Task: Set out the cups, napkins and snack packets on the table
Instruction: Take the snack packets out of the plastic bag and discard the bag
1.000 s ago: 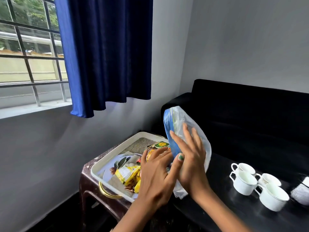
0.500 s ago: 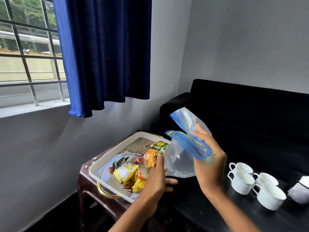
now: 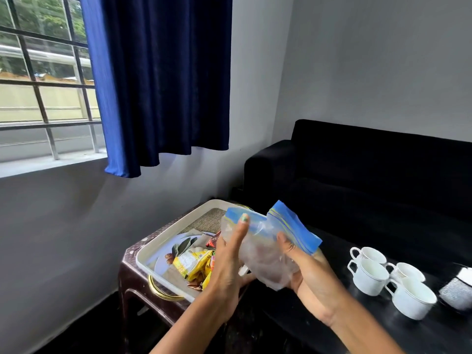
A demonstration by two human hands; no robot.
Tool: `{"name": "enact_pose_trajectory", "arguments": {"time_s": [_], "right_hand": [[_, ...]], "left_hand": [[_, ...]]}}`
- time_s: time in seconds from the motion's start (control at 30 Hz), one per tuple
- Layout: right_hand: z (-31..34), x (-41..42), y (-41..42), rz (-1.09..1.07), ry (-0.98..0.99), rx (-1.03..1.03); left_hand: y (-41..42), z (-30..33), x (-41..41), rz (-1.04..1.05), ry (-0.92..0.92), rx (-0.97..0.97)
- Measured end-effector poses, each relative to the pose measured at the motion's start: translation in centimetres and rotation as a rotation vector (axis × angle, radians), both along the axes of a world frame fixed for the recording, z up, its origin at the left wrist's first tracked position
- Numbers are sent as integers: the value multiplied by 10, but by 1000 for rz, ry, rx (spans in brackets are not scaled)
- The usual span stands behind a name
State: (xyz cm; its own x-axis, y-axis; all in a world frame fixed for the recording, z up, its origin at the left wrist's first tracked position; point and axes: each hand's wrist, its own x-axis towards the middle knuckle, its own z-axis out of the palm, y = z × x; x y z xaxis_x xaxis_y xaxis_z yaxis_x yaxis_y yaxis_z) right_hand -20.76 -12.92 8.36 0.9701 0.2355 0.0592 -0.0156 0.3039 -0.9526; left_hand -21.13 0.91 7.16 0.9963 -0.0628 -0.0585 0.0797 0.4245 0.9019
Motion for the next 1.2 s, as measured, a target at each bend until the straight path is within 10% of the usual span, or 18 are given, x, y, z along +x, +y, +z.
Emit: {"name": "enact_pose_trajectory", "arguments": {"time_s": [0.43, 0.87, 1.2], "right_hand": [[-17, 11, -2, -351, 143, -226], [-13, 5, -10, -531, -970, -1507], [-13, -1, -21, -665, -920, -1094]], "left_hand": [[-9, -14, 7, 237, -428, 360], [-3, -9, 4, 386, -789, 1231], [-9, 2, -5, 522, -1005, 1097]]}}
